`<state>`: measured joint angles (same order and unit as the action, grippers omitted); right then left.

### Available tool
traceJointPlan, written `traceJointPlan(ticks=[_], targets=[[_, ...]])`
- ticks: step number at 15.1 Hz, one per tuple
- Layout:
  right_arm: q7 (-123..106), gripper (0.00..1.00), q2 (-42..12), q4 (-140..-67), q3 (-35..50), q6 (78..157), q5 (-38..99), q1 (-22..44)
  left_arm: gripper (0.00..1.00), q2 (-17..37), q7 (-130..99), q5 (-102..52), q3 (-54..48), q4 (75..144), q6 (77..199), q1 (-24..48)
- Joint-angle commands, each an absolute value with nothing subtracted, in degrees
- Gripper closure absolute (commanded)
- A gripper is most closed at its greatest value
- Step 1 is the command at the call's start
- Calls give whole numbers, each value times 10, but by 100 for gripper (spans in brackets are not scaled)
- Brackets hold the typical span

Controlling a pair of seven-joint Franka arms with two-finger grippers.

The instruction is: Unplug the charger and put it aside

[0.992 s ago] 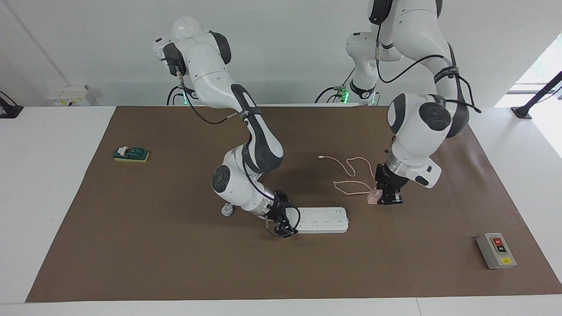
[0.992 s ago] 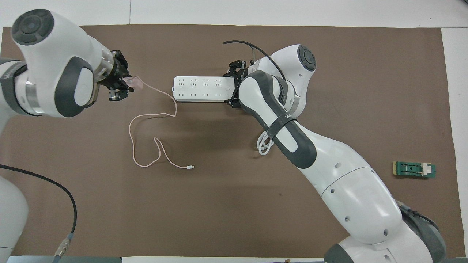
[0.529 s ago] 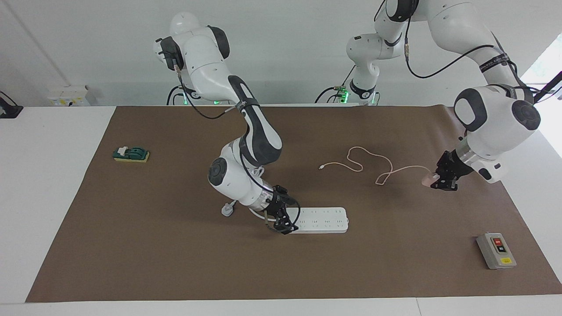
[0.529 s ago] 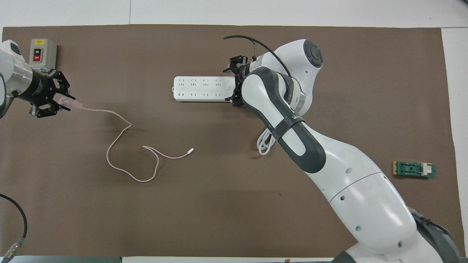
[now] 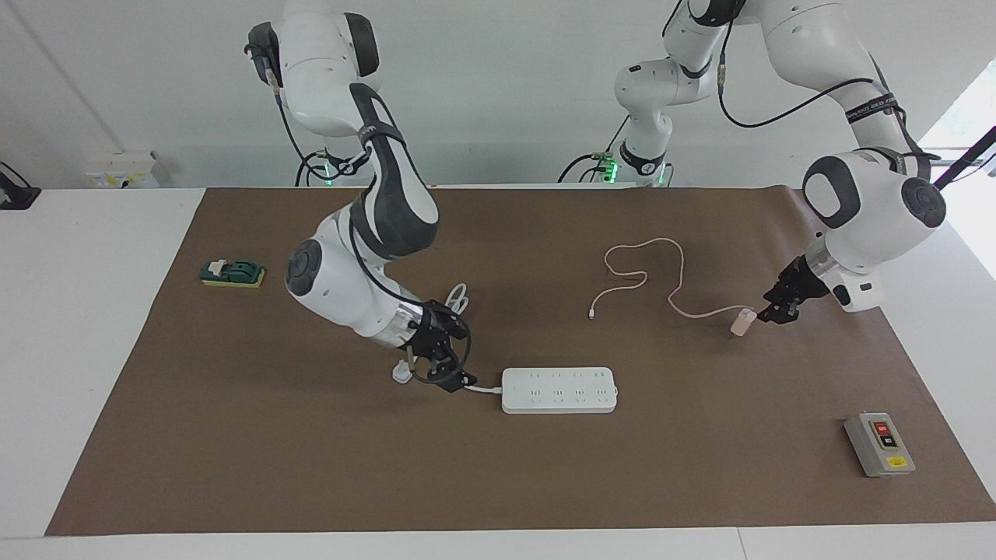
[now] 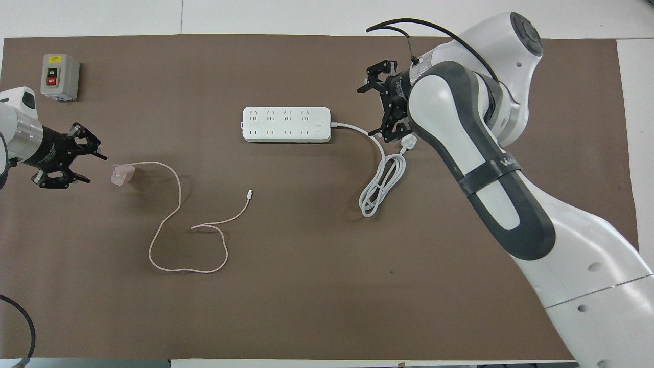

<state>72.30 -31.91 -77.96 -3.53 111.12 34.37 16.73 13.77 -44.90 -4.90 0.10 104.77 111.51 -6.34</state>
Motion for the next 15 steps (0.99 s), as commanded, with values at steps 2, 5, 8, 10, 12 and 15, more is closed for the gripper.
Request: traceJointPlan(ticks=[2,5,8,10,12,15], targets=[[531,0,-201,-846,-35,1009,253,104,0,120,-433,-40,1,999,1071,-58],[412,0,-153,-847,-35,926,192,63,0,116,-352,-29,-1,952,1007,-41],[281,0,-108,-847,-35,877,122,41,0,77,-265,-20,-1,949,972,-24],[182,0,-80,-850,-35,859,64,40,0,48,-226,-19,-1,949,944,-17],[114,0,-40,-873,-35,845,27,39,0,18,-220,-15,-1,949,924,1],[32,0,22,-936,-35,864,11,27,0,2,-128,-14,6,936,848,21]])
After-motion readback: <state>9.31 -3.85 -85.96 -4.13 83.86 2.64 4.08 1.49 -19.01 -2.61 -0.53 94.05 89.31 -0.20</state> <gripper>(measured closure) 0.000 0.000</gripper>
